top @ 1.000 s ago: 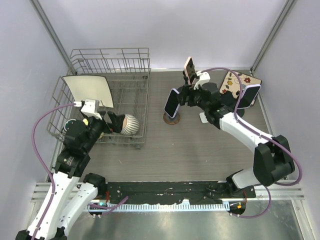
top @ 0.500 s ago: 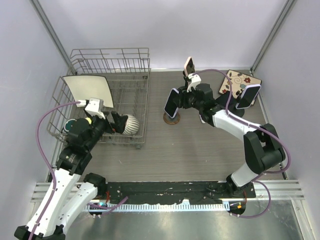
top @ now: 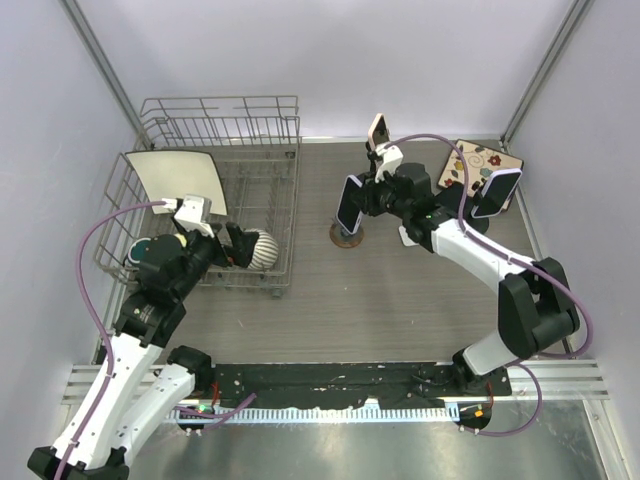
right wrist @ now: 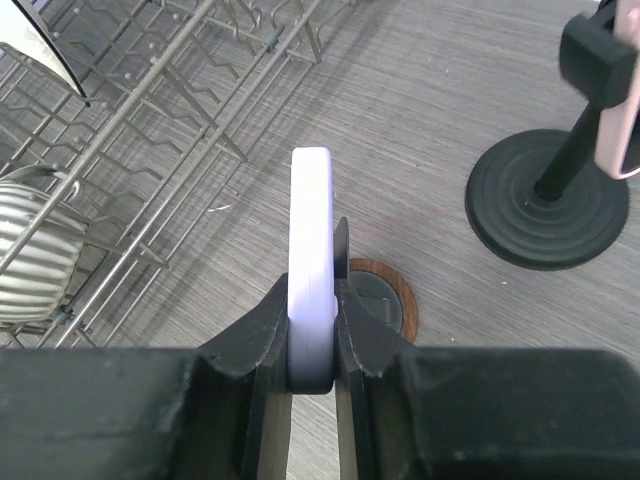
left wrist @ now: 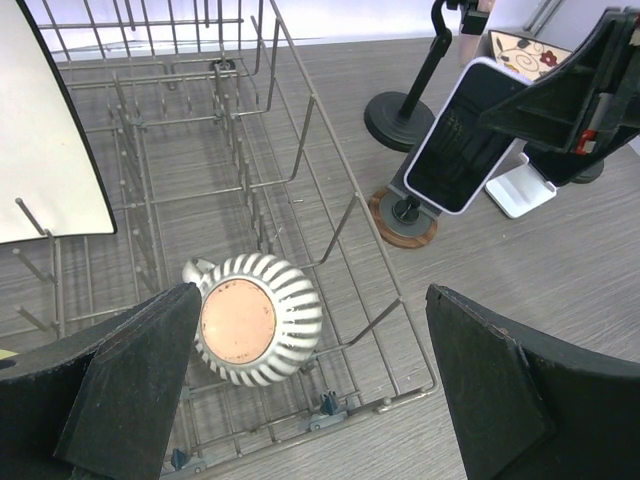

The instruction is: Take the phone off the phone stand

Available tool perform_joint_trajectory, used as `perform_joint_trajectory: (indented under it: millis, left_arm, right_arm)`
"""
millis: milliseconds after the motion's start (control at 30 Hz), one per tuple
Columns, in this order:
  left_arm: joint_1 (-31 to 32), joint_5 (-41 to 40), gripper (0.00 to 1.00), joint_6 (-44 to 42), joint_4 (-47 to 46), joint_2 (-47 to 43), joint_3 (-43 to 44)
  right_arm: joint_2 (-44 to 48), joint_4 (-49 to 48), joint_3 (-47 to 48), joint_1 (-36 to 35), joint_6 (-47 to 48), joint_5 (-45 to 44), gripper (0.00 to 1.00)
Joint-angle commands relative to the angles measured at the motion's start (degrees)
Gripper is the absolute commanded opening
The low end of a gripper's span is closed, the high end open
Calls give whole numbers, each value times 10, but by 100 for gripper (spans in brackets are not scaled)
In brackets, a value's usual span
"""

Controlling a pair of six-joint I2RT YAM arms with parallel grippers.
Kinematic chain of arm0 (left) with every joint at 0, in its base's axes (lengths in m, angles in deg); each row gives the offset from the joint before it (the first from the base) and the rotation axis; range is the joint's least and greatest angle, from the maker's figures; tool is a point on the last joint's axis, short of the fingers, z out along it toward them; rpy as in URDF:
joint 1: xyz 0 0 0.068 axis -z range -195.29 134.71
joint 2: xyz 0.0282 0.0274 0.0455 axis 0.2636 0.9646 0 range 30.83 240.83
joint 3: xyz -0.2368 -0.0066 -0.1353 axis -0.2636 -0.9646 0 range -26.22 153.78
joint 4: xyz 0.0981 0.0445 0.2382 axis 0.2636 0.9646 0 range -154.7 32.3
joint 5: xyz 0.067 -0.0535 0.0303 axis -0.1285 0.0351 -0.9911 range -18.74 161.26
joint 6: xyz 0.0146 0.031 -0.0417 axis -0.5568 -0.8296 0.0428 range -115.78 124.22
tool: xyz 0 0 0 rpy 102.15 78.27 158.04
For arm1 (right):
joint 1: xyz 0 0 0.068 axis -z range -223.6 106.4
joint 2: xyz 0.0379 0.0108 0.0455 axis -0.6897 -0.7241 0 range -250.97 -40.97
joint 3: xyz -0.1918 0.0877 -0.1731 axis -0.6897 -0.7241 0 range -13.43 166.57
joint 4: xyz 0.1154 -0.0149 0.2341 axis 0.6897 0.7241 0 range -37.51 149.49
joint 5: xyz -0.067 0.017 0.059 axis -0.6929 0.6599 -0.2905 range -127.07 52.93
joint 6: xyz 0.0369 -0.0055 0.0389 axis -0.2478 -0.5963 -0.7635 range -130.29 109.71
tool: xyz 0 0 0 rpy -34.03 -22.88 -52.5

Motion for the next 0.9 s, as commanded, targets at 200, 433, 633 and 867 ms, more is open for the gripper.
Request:
perform_joint_trajectory:
  millis: [200, 433, 633, 867]
  left_arm:
    - [7, 9, 100, -6, -30, 1, -2]
    - [10, 6, 100, -9, -29, -2, -3]
    - [9, 0, 100, -9, -29, -4, -4]
    - [10, -22, 100, -15, -27, -26, -5]
  right_arm:
    - [111, 1, 66, 3, 15, -6, 1]
    - [155, 84, 59, 1, -53, 39, 1]
    - [187, 108, -3, -7, -138, 134, 1]
    - [200, -5, -128, -38, -278, 188, 1]
